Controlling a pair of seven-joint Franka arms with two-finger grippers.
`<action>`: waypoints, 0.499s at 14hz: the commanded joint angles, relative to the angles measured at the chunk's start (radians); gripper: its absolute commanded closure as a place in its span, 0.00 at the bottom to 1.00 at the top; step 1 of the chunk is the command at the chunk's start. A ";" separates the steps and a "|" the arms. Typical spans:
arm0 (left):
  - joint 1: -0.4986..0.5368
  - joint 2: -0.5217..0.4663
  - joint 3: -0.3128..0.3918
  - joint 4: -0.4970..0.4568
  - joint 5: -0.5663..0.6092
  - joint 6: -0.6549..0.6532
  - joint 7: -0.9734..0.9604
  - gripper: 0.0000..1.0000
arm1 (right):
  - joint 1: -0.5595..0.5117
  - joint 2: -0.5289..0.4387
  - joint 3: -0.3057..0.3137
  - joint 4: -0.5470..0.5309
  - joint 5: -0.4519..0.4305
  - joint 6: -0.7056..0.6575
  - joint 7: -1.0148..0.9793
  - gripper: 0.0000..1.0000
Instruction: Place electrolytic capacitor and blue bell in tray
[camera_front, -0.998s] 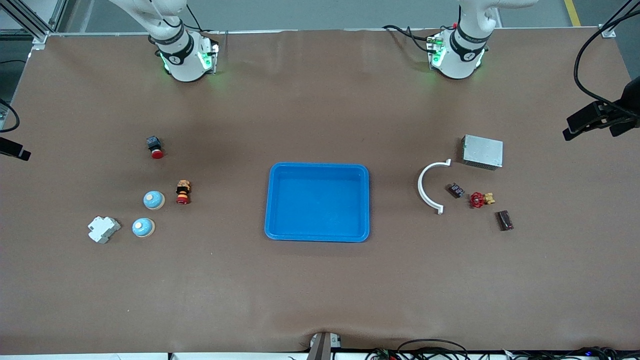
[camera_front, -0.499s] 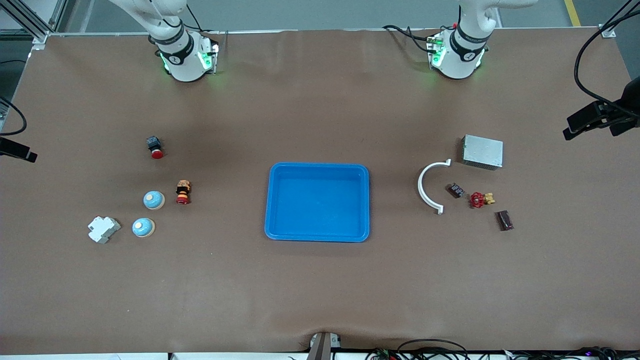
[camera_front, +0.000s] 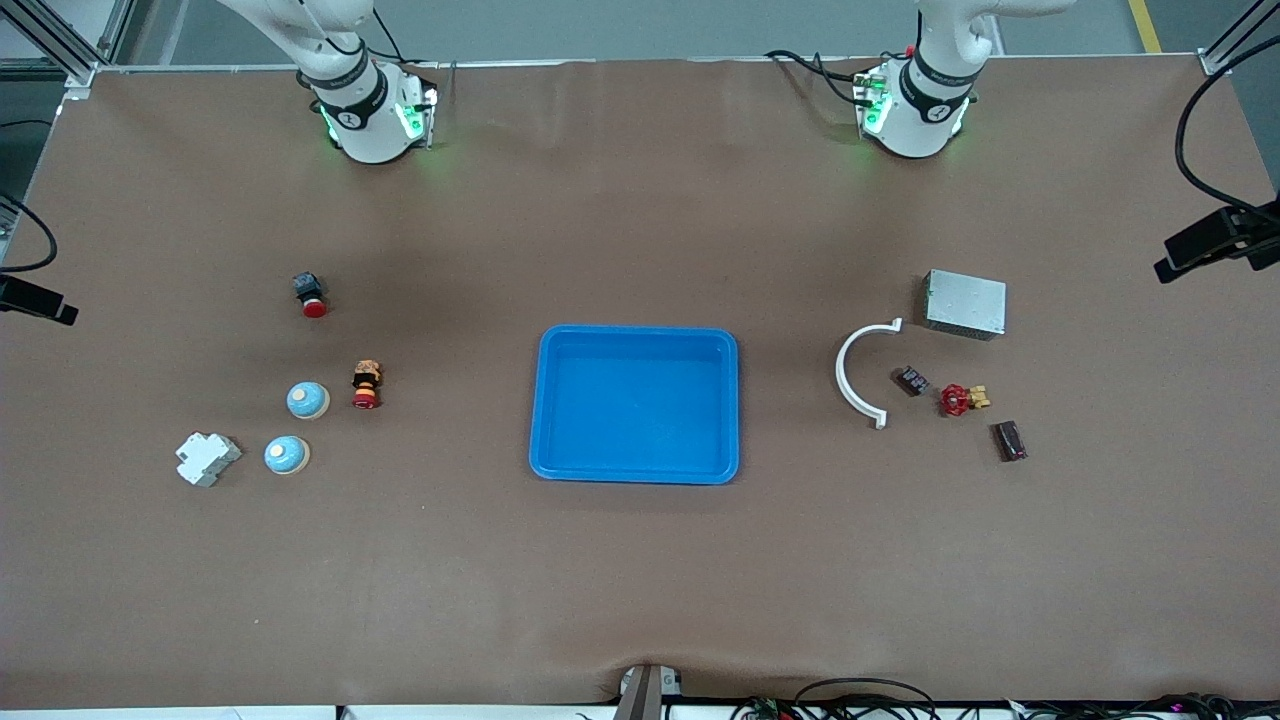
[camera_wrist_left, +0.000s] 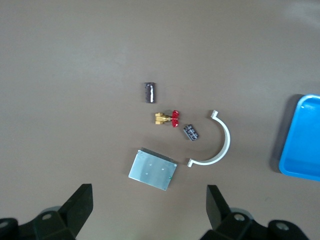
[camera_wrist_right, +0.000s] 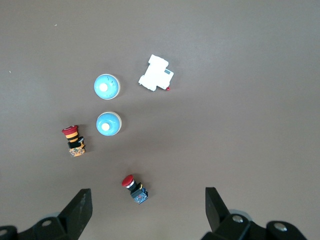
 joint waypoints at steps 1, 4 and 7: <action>0.033 0.029 0.022 0.004 0.011 0.001 0.022 0.00 | 0.017 -0.020 0.013 0.000 0.008 -0.003 0.006 0.00; 0.074 0.090 0.022 0.002 0.017 0.019 0.023 0.00 | 0.113 -0.035 0.015 0.073 -0.002 -0.047 0.113 0.00; 0.099 0.145 0.024 0.002 0.017 0.071 0.022 0.00 | 0.173 -0.034 0.015 0.141 -0.004 -0.127 0.126 0.00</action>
